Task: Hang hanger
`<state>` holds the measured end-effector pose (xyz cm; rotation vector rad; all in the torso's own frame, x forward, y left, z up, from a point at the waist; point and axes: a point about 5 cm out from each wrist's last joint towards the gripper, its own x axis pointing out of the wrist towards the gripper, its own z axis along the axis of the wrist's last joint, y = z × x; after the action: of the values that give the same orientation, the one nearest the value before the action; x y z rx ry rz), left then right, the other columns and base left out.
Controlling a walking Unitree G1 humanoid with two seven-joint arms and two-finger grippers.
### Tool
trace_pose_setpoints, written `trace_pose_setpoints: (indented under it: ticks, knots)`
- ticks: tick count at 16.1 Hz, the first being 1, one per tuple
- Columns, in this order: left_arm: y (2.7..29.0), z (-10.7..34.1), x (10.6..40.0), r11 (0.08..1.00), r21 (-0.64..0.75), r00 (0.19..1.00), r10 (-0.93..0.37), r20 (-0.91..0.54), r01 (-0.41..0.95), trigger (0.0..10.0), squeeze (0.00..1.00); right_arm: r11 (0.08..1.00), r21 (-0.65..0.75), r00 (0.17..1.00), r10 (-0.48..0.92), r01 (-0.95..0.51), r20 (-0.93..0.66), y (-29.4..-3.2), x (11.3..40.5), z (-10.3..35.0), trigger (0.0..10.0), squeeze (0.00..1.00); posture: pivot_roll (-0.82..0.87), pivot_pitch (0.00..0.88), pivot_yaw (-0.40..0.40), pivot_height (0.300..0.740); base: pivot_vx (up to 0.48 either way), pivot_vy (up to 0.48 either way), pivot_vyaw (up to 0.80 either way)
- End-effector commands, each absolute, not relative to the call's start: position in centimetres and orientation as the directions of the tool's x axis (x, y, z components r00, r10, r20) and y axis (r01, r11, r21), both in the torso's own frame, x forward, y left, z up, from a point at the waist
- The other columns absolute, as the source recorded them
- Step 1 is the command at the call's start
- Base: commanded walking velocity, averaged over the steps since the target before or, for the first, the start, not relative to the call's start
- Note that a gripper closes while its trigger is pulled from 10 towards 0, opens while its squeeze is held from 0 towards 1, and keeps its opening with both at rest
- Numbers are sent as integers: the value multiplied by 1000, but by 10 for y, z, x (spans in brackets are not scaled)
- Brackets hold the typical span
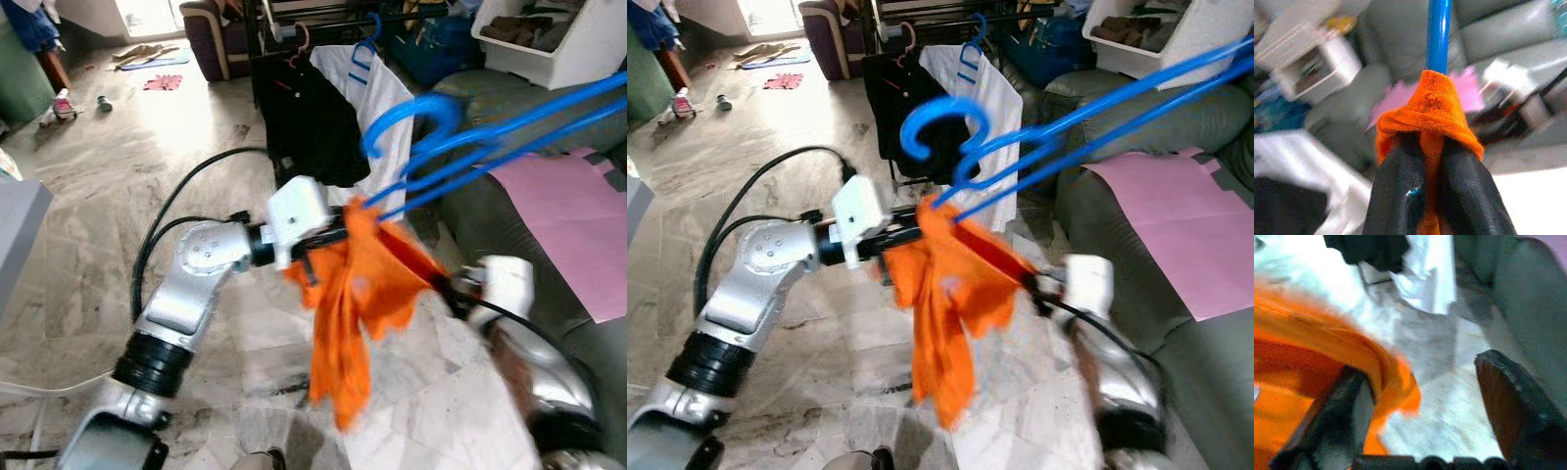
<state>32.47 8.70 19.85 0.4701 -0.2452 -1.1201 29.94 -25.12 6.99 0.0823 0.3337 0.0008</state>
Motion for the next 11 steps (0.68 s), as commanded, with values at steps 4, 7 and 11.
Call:
trace_pose_setpoints:
  ticks: [4, 7, 11]
  knots:
    - [116, 173, 329, 331, 504, 475, -859, -188, 798, 0, 0, 973, 79, 962, -200, 218, -188, -322, 292, 124, 0, 0, -60, 73, 44, 740, 0, 0, 0]
    - [130, 147, 315, 297, 467, 459, -842, -284, 833, 0, 0, 946, 62, 945, -321, 317, 60, -353, 306, 206, 10000, 0, -72, 70, 49, 740, 0, 0, 0]
    - [135, 130, 301, 255, 432, 422, -836, -352, 865, 0, 0, 950, 26, 937, -312, 312, 156, -353, 321, 245, 10000, 0, -61, 66, 34, 740, 0, 0, 0]
